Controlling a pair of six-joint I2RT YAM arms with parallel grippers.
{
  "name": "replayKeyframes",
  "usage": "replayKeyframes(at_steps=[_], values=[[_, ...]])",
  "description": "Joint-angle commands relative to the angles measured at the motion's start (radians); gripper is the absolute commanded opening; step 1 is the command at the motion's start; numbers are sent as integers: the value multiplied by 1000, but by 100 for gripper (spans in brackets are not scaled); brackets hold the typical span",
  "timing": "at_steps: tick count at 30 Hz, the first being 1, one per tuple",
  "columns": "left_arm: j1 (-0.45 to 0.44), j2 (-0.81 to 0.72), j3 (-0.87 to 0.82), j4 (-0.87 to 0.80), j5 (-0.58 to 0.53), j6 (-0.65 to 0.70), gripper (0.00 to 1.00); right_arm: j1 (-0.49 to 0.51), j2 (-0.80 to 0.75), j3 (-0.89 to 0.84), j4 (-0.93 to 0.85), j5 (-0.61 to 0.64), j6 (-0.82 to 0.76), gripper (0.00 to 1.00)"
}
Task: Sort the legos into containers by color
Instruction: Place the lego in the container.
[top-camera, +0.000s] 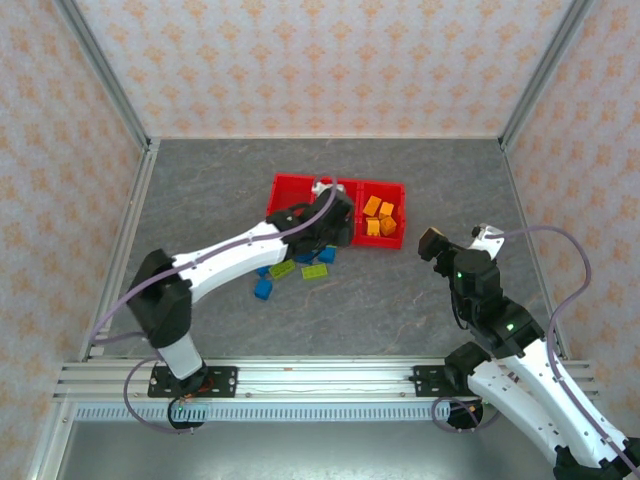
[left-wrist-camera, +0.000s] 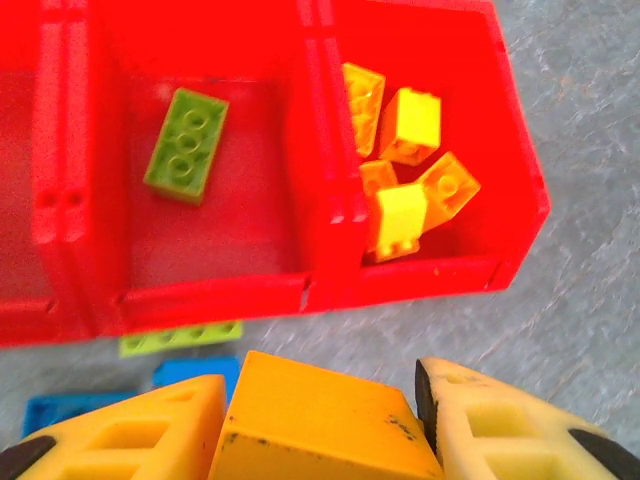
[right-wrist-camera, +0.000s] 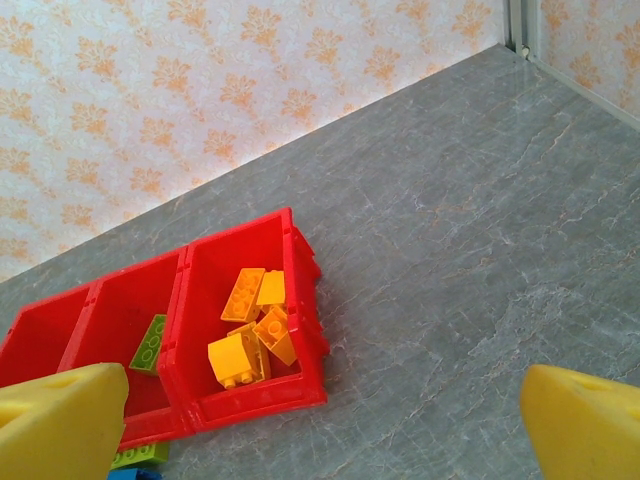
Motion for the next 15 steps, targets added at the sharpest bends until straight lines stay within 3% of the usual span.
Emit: replayKeyframes(at_steps=[1, 8, 15], values=[[-1, 107, 116, -43, -9, 34, 21, 6, -1, -6, 7, 28, -4, 100], [0, 340, 382, -64, 23, 71, 25, 6, -2, -7, 8, 21, -8, 100], [2, 474, 559, -50, 19, 129, 31, 7, 0, -9, 11, 17, -9, 100]])
